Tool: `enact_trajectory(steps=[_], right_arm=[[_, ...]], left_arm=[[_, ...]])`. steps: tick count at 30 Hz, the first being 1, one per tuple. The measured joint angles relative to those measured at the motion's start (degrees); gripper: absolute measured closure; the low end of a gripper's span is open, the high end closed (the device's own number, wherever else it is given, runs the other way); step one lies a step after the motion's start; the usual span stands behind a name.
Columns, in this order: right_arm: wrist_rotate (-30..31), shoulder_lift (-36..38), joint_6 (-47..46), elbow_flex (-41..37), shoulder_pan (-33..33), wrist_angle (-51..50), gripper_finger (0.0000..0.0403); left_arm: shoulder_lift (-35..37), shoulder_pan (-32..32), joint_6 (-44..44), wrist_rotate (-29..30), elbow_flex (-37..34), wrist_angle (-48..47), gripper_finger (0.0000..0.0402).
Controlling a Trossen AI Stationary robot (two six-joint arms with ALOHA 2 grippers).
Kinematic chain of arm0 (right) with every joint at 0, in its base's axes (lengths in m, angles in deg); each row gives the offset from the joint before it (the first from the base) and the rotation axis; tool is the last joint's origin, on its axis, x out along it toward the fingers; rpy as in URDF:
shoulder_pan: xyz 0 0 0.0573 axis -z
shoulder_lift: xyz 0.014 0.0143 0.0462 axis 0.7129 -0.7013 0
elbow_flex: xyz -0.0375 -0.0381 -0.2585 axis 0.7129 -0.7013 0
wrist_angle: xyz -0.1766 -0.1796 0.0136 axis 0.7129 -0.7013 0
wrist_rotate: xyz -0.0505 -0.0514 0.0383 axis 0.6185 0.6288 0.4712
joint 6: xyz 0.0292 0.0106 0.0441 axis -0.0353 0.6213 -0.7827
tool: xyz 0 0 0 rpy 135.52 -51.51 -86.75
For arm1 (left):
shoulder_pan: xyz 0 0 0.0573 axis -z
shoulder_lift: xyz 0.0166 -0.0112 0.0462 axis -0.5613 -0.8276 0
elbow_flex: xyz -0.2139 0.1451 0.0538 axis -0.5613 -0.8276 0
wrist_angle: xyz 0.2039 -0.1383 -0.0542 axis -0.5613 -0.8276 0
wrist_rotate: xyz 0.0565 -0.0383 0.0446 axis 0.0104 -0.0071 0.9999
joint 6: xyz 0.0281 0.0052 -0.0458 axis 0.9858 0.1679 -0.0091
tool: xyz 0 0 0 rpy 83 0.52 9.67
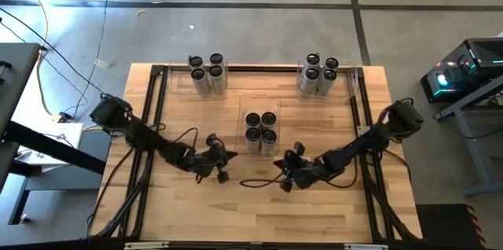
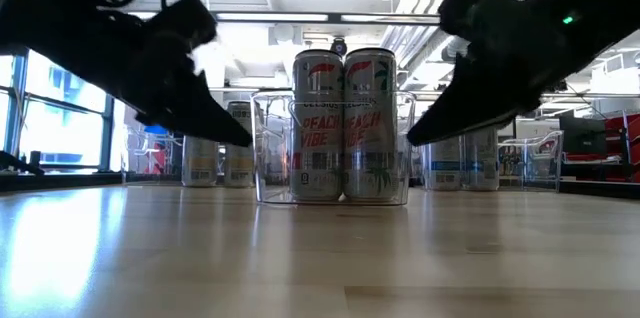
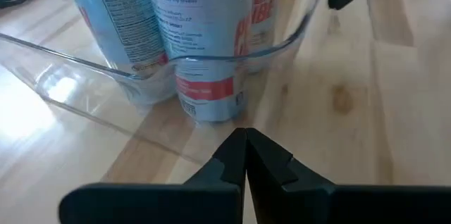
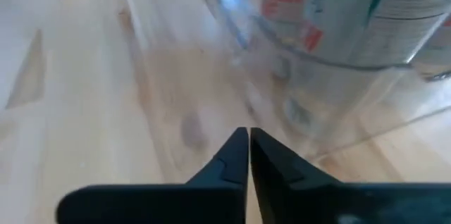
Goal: Sort soda cans
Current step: Move the center transparent bin to the top center of the table
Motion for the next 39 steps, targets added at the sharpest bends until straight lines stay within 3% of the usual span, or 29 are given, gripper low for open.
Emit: enact_trajectory(steps=[6, 22, 39], right_arm=[[-0.7, -0.3, 0.6, 0.0, 4.4, 0.1, 0.0392], [-0.1, -0.2, 6.3, 0.0, 16.0, -1.1, 0.0402], [-0.5, -0.2, 3.1, 0.0, 24.0, -0.6, 0.0403]], left_arm=[[-3.1, -3.8, 0.8, 0.0, 0.1, 2.8, 0.0401], [-3.0, -11.8, 9.1, 1.3, 0.2, 5.0, 0.0401], [-3.0, -24.5, 14.4, -1.8, 0.2, 5.7, 0.0401]])
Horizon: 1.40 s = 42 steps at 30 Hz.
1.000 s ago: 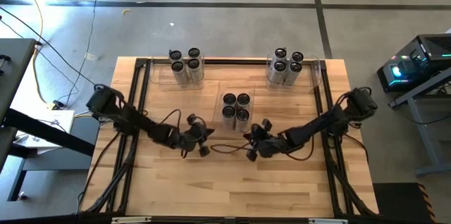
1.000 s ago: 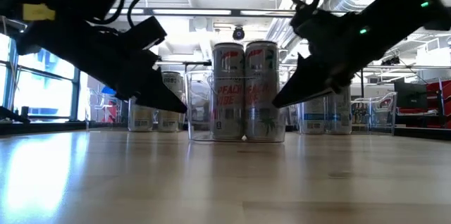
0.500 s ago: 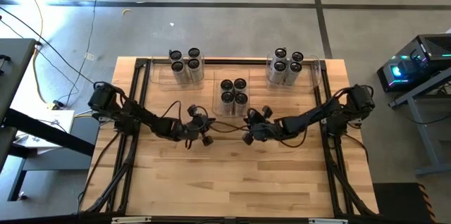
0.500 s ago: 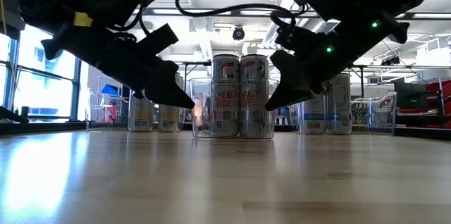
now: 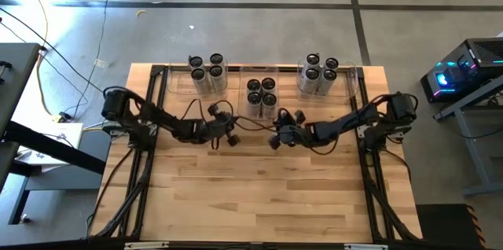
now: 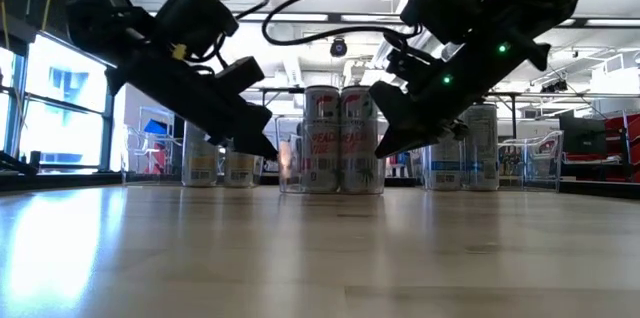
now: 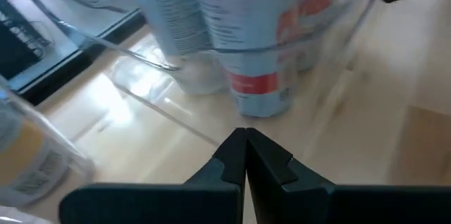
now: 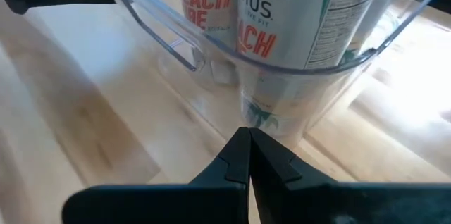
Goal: Sort soda cans
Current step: Move the center transparent bin to the top center of the table
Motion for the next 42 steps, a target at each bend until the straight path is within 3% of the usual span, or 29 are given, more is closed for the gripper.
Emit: enact_trajectory(steps=[9, 16, 23, 30, 42], right_arm=[[2.6, 0.0, 1.4, 0.0, 2.0, 0.7, 0.0403], [4.2, 2.7, 1.3, 0.0, -0.8, -1.3, 0.0403], [-4.8, 3.0, 3.3, 0.0, -2.6, -1.9, 0.0403], [-6.7, -1.0, 5.0, 0.0, 0.7, 3.0, 0.0403], [-7.6, -5.7, 4.9, 0.0, 7.9, 8.4, 0.0403]], left_arm=[[0.0, -3.2, 4.4, -1.2, 0.0, 3.2, 0.0401], [1.1, 0.7, -0.2, -1.1, 0.0, -4.3, 0.0401], [0.5, 4.0, -4.4, -4.2, 0.0, -1.9, 0.0401], [-4.1, 0.8, -4.0, -4.4, 0.4, 7.4, 0.0401], [-8.0, -6.7, 2.6, -7.0, 4.0, 7.8, 0.0401]])
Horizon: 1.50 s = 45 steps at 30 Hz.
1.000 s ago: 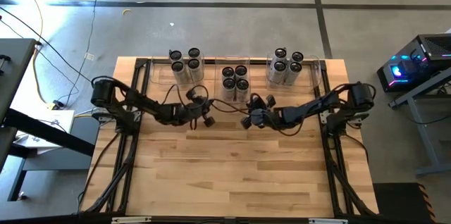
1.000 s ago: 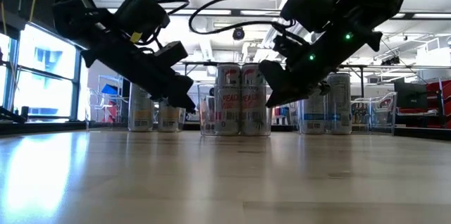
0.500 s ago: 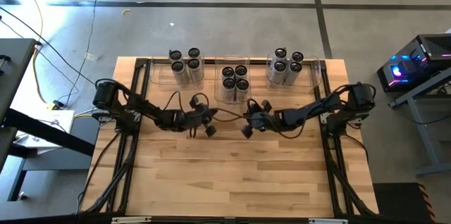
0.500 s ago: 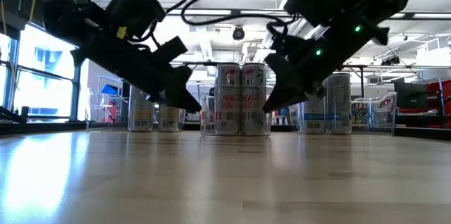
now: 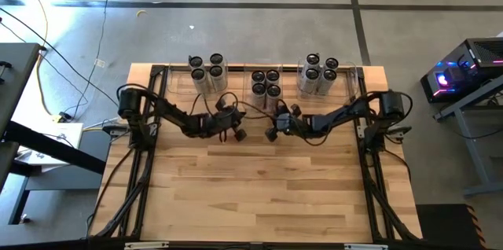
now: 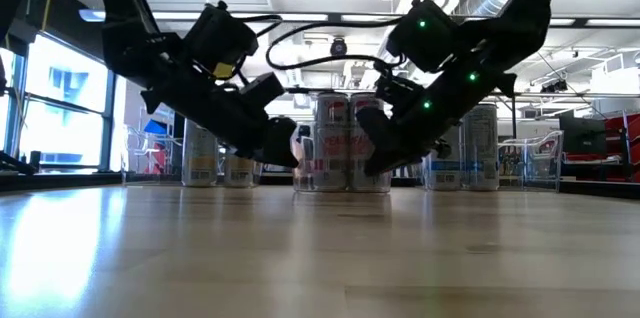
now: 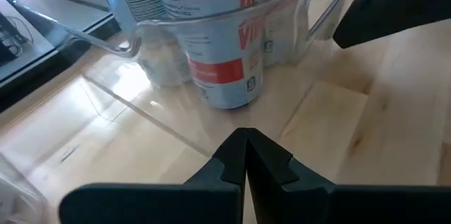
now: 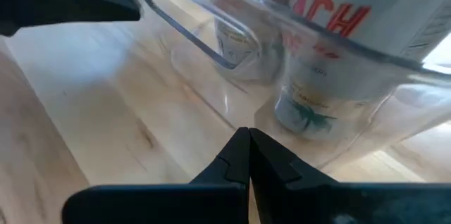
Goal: Sort soda cans
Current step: Move the center transparent bin to the top center of the table, then adjust the top left transparent bin
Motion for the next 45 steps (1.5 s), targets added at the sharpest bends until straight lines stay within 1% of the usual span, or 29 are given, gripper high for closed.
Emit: enact_trajectory(steps=[3, 6, 8, 10, 13, 17, 20, 22, 25, 28, 30, 33, 35, 37, 40, 42, 45], right_arm=[[-0.5, 0.0, 1.3, 0.0, 0.5, 0.0, 0.0403], [-0.8, 0.5, 1.6, 0.0, 0.2, -0.5, 0.0403], [-1.0, 1.5, 1.6, 0.0, -0.8, -1.7, 0.0403], [-1.9, 3.1, 1.7, 0.0, -2.4, -3.2, 0.0403], [-2.4, 5.9, 3.0, 0.0, -5.0, -6.4, 0.0403], [-2.8, 9.7, 6.5, 0.0, -8.3, -7.2, 0.0403], [-2.8, 11.4, 9.1, 0.0, -10.3, -6.7, 0.0403], [-2.6, 12.0, 9.4, 0.0, -11.5, -6.0, 0.0403], [-6.4, 12.0, 9.4, 0.0, -13.6, -4.5, 0.0401], [-9.9, 12.0, 10.5, 0.0, -16.4, -1.6, 0.0393], [-10.4, 12.0, 11.3, 0.0, -18.3, 0.6, 0.0384], [-10.2, 12.0, 13.2, 0.0, -21.0, 4.0, 0.0370], [-9.7, 12.0, 13.8, 0.0, -22.5, 5.3, 0.0362], [-9.7, 12.0, 14.8, 0.0, -23.7, 6.9, 0.0356], [-9.6, 12.0, 15.3, 0.0, -24.9, 7.9, 0.0353], [-9.6, 12.0, 15.3, 0.0, -25.3, 7.9, 0.0352], [-9.6, 12.0, 15.2, 0.0, -25.7, 7.9, 0.0352]], left_arm=[[0.1, -0.3, 0.3, 0.3, 0.0, -1.1, 0.0401], [0.2, 0.5, -0.6, 2.7, 0.0, -4.4, 0.0401], [1.0, 2.1, -2.4, 2.9, 0.0, -8.2, 0.0401], [3.0, 4.3, -5.4, 2.5, 0.0, -14.3, 0.0401], [8.3, 8.4, -10.3, 2.9, 0.0, -25.2, 0.0401], [17.4, 14.8, -16.8, 4.5, 0.0, -39.4, 0.0401], [24.0, 18.7, -21.1, 7.9, 0.0, -49.2, 0.0398], [28.0, 20.4, -23.4, 9.6, 0.0, -54.7, 0.0389], [32.8, 21.1, -21.2, 11.7, 0.0, -59.9, 0.0359], [37.2, 19.1, -13.9, 11.6, 0.0, -60.6, 0.0310], [40.0, 15.6, -8.9, 7.7, 0.0, -60.4, 0.0272], [42.4, 8.1, -2.7, 1.3, 0.0, -58.8, 0.0216], [42.8, 3.0, 1.3, -2.1, 0.0, -56.5, 0.0185], [42.4, -1.4, 5.4, -4.0, 0.0, -53.2, 0.0160], [40.4, -6.2, 11.9, -6.3, 0.0, -47.7, 0.0136], [38.4, -8.6, 16.2, -7.4, 0.0, -43.9, 0.0131], [34.2, -11.9, 19.4, -7.8, 0.0, -39.9, 0.0131]])
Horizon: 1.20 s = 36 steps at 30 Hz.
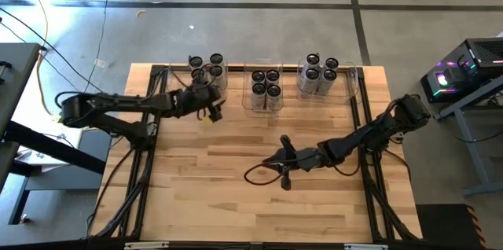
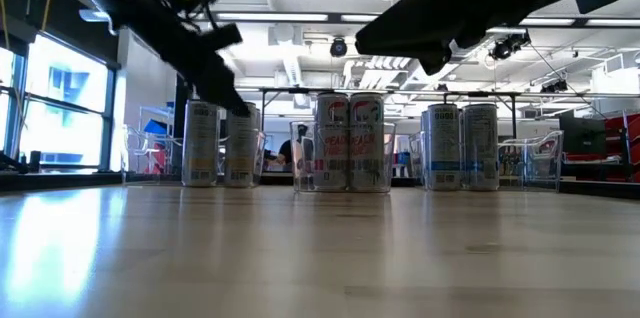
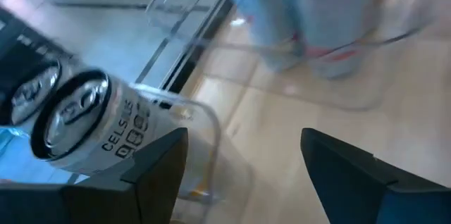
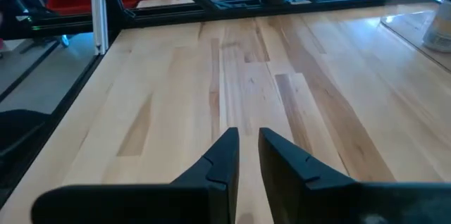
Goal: Sort soda cans
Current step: Adjust the top left transparent bin
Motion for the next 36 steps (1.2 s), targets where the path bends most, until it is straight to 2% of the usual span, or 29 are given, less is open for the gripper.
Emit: enact_trajectory(steps=[6, 12, 29, 36], right_arm=[[0.0, 0.0, -0.6, 0.0, 0.0, 0.0, 0.0352], [0.0, 0.0, -1.1, 0.0, 0.0, -0.2, 0.0352], [0.0, 0.0, -2.1, 0.0, 0.0, -0.2, 0.0352], [0.0, 0.0, -2.1, 0.0, 0.0, -0.2, 0.0352]], left_arm=[[-7.3, -5.1, -0.4, 0.8, 0.0, 3.3, 0.0150], [-10.7, -6.7, -1.2, 0.2, 0.0, 5.8, 0.0188], [-11.1, -5.5, -1.0, -3.3, 0.0, 6.1, 0.0365], [-11.1, -3.3, -1.5, -3.8, 0.1, 5.7, 0.0388]])
